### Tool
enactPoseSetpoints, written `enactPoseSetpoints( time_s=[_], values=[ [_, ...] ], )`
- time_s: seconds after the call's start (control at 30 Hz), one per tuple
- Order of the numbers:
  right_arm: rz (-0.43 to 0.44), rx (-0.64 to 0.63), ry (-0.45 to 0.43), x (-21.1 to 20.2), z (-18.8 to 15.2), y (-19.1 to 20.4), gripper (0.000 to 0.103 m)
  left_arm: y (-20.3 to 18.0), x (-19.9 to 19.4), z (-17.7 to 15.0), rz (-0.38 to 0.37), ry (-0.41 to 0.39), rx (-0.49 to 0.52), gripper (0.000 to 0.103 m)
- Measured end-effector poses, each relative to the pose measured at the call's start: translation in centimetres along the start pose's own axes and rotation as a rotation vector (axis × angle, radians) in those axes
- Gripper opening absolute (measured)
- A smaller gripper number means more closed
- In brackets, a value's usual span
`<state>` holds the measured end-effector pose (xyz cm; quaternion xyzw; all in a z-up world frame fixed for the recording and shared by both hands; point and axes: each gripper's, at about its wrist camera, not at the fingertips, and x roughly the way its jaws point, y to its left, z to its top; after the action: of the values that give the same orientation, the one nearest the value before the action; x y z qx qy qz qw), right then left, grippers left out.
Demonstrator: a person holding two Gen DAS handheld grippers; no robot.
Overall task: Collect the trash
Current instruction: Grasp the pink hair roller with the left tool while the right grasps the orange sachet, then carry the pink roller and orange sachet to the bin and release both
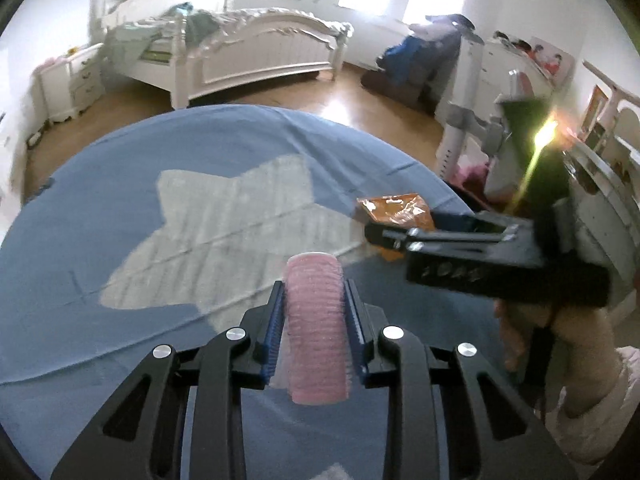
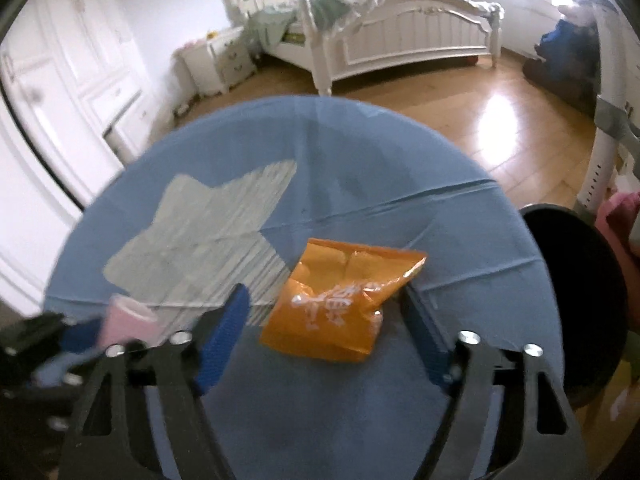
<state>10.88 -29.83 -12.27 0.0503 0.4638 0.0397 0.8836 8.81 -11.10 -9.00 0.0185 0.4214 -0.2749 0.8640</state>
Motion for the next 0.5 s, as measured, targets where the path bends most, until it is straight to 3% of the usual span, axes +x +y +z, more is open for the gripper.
enactPoseSetpoints(
  time_s=[0.07, 0.1, 0.2, 0.3, 0.5],
  values=[
    [-0.016, -0.022, 0.002, 0.2, 0.2, 0.5, 0.048, 0.3, 0.0, 0.5, 0.000, -0.006, -0.015, 0.029],
    [-0.021, -0.033, 0.002, 0.3, 0.3, 0.5, 0.046, 0.5, 0.0, 0.7, 0.001, -0.009, -0.023, 0.029],
    [0.004, -0.029, -0.008, 0.3, 0.3, 0.0, 0.045, 0.9, -0.3, 0.8, -0.006, -0.019, -0.039, 0.029],
    [0.042, 0.009, -0.077, -1.4, 0.3, -1.1, 0.045, 0.5, -0.4, 1.6, -0.022, -0.034, -0.038, 0.029],
    [-0.038, 0.072, -0.312, -7.9, 0.3, -5.5, 0.045, -2.7, 0.0, 4.4, -0.086, -0.080, 0.006, 0.029]
  ],
)
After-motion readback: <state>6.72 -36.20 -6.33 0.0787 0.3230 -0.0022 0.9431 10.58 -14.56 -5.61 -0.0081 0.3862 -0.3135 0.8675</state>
